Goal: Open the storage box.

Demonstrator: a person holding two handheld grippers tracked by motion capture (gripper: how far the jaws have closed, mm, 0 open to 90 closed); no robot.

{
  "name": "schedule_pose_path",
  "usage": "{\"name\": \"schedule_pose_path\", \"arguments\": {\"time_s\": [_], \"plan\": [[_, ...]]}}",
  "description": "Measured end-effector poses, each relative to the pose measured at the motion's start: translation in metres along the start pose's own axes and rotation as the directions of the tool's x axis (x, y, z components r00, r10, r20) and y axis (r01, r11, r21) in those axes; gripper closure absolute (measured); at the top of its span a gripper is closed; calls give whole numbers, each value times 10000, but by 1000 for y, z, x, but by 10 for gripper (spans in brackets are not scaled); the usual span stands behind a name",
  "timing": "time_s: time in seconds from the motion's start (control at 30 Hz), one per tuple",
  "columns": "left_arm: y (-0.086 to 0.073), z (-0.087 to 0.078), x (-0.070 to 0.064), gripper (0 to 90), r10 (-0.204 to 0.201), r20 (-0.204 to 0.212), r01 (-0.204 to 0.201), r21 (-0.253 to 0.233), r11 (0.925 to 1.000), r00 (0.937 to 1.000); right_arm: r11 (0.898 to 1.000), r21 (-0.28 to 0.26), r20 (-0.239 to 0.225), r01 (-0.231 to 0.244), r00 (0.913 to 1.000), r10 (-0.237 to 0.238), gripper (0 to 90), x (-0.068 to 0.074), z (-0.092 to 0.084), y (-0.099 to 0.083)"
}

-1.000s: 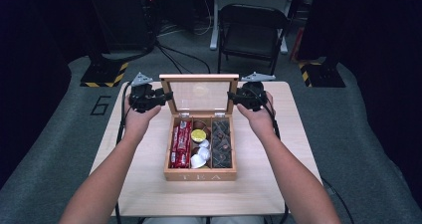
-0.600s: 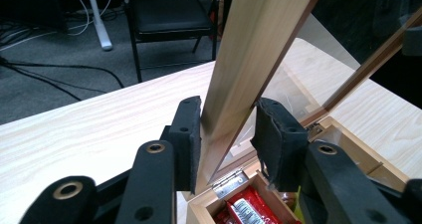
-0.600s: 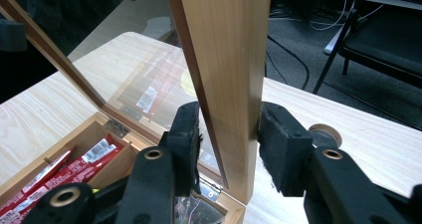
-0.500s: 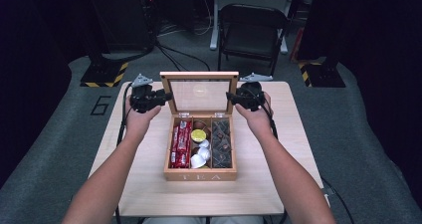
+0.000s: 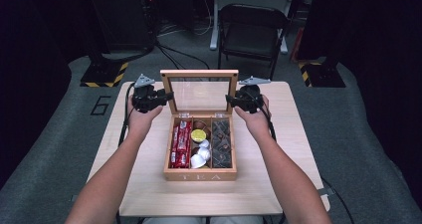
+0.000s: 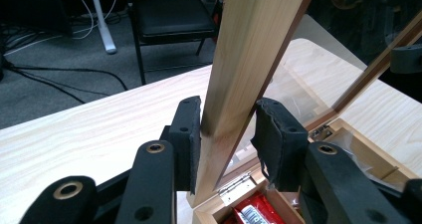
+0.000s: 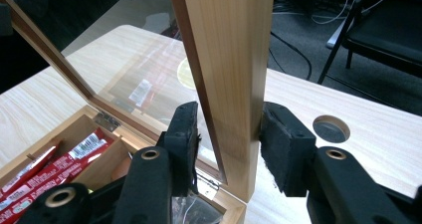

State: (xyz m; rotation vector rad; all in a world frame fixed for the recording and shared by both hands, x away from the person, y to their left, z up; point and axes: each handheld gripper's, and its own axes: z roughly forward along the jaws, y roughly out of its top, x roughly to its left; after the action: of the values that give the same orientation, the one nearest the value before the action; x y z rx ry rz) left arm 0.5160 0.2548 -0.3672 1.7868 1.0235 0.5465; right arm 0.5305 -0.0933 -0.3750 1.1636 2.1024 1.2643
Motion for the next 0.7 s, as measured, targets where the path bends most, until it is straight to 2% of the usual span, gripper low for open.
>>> {"name": "schedule_pose_path", "arguments": {"time_s": [0.03,0.07,0.33,0.4,0.5,0.63,0.7], "plan": [[0,0,0,628,-12,5,12,10,10000,10000,9999,1,1,-162,9999,162,586,1,1,-1],[0,1,0,628,-29,-6,29,-12,10000,10000,10000,36,35,-57,10000,57,585,0,1,-1],[-4,6,2,624,-247,63,248,-85,9997,9997,9995,225,37,-229,9997,229,585,-2,8,-7],[-5,7,3,624,-95,23,95,-27,10000,10000,9993,276,45,-261,9997,260,587,-2,9,-8],[-8,11,3,625,-178,15,178,224,9996,9998,9986,403,108,-348,9994,344,612,-2,12,-10],[-13,17,5,629,-154,-85,159,615,9980,9998,9985,538,168,-132,9998,123,632,-5,15,-12],[-16,20,5,630,-208,-147,217,661,9976,9997,9988,415,246,-259,9994,249,635,-4,17,-14]]}}
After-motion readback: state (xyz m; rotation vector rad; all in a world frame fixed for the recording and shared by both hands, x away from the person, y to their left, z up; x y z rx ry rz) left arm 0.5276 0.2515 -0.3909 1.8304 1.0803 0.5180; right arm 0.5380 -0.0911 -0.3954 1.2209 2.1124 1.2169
